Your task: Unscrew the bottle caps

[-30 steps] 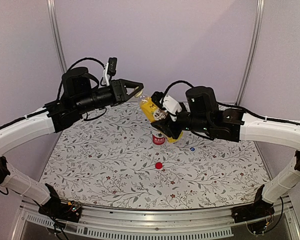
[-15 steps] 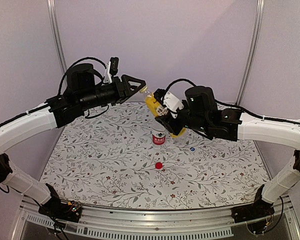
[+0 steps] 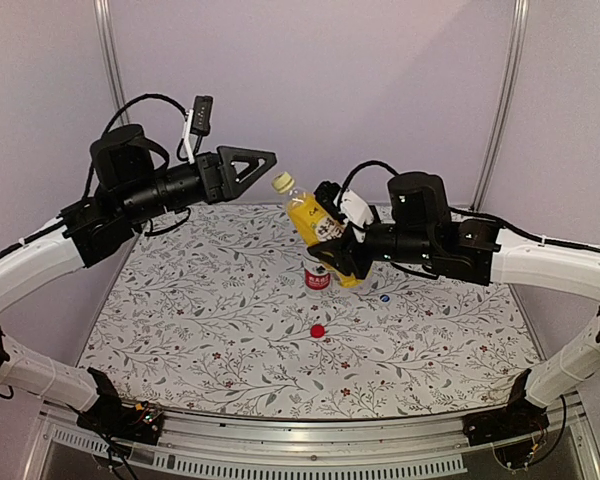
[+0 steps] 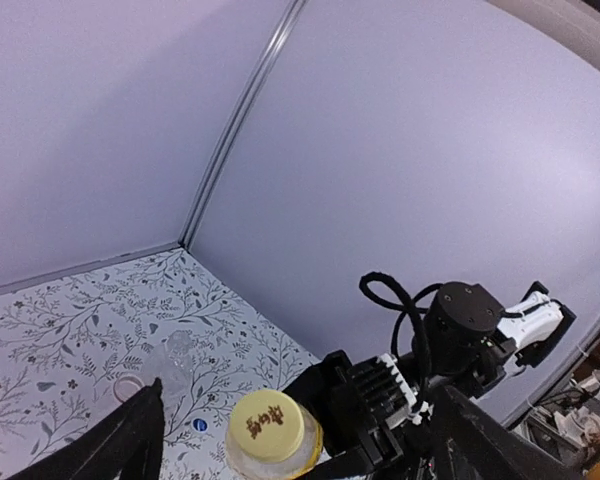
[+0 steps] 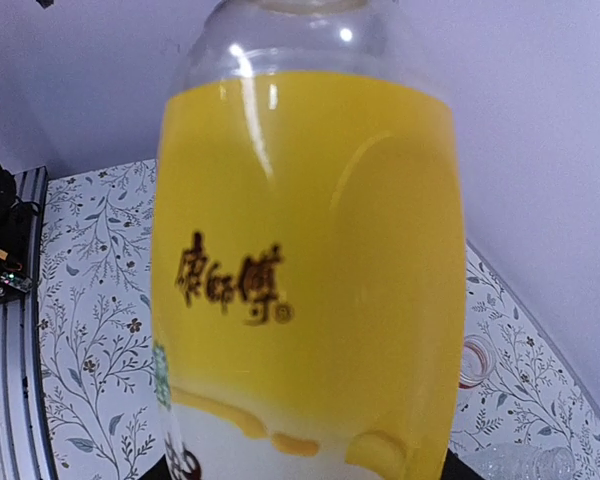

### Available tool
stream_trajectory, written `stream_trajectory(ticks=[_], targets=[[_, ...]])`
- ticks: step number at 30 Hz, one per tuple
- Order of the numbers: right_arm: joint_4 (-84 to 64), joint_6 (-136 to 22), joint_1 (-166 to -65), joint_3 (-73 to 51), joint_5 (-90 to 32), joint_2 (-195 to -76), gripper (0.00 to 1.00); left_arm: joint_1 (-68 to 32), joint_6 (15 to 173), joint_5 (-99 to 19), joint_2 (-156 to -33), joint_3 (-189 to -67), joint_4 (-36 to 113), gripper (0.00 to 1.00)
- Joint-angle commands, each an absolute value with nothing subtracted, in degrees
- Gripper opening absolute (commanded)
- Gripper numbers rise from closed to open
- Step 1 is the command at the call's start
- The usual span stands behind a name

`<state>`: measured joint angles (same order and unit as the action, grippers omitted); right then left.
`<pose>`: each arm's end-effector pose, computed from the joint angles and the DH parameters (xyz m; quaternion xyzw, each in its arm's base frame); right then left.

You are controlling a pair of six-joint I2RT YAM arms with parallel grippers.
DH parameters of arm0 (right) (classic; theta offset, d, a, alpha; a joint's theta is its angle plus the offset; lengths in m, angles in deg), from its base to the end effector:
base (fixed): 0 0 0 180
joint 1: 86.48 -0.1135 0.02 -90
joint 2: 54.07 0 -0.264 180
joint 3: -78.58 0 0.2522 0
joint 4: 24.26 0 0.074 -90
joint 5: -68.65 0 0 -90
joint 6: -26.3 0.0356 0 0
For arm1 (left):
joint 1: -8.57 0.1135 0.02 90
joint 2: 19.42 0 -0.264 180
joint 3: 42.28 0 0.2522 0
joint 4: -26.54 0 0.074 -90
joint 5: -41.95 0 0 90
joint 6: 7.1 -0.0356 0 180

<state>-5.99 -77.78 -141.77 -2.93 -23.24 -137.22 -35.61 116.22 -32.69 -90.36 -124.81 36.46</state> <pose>0.1947 0.2832 0.3311 -0.4736 0.6677 0.2147 0.5327 0.2008 -0.2083 0.4169 0.1608 0.6783 -0.5176 0.4961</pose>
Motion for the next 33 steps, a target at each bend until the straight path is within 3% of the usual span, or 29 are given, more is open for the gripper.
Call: stream_trajectory(ticks=[1,7,14,33], targets=[[-7.3,-75.5,-140.2,-1.8,-36.0,-133.3,0.36,-35.4,105.4,-22.0,-87.1,-123.0,31.1,0.92],[-7.1,-75.3,-139.7,-2.0,-48.0,-132.3,0.36,-35.4,97.8,-9.7,-88.7,-125.3,33.7,0.91],[-7.7,-74.5,-139.4,-2.6,-55.4,-133.0,0.36,-35.5,95.5,-4.3,-89.9,-124.9,31.4,0.84],[-7.8,-74.0,-138.6,-2.9,-58.0,-134.8,0.36,-35.6,96.8,-0.8,-92.1,-125.6,29.0,0.57]])
